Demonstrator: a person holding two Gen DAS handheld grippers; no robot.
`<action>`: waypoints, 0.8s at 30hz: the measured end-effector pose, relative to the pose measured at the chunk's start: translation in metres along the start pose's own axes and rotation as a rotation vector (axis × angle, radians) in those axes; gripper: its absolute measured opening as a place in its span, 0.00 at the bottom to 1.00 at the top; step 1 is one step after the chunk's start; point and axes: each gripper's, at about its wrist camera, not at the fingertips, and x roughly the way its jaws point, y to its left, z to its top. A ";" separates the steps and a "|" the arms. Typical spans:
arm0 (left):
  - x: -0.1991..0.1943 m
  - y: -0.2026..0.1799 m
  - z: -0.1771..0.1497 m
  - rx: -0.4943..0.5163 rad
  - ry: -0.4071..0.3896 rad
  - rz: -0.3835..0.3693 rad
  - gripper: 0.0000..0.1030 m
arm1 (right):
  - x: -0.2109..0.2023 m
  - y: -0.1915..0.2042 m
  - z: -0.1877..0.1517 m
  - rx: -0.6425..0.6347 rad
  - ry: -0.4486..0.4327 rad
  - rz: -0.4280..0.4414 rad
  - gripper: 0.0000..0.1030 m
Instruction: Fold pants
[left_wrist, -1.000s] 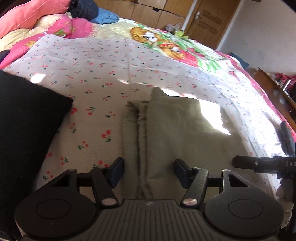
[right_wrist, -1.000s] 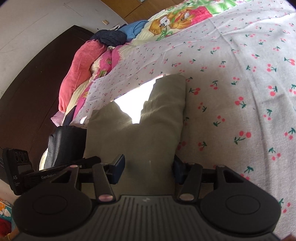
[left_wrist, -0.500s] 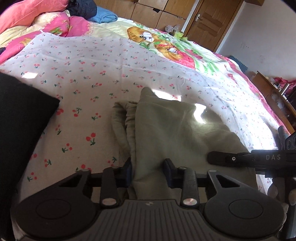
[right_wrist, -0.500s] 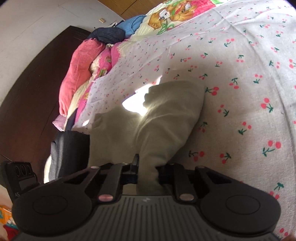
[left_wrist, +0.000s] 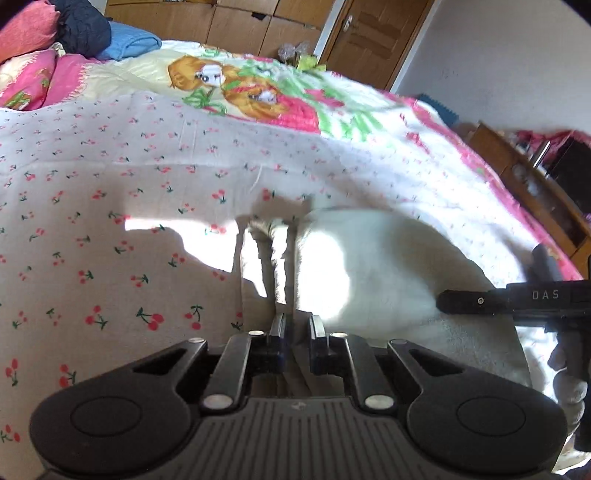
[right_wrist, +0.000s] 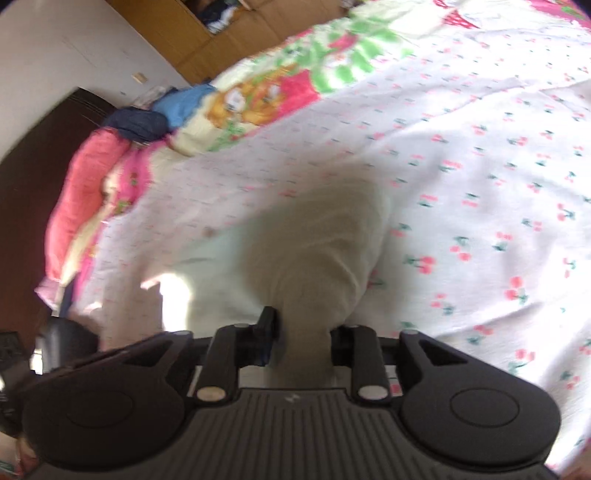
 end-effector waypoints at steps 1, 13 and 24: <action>0.001 -0.003 -0.001 0.014 0.002 0.011 0.26 | 0.002 -0.007 -0.001 -0.010 0.005 -0.005 0.32; -0.036 -0.046 0.025 0.268 -0.159 0.171 0.26 | -0.052 0.043 -0.034 -0.227 -0.255 -0.012 0.42; 0.042 -0.032 0.042 0.310 -0.044 0.137 0.27 | 0.018 0.111 -0.112 -0.328 -0.074 0.135 0.42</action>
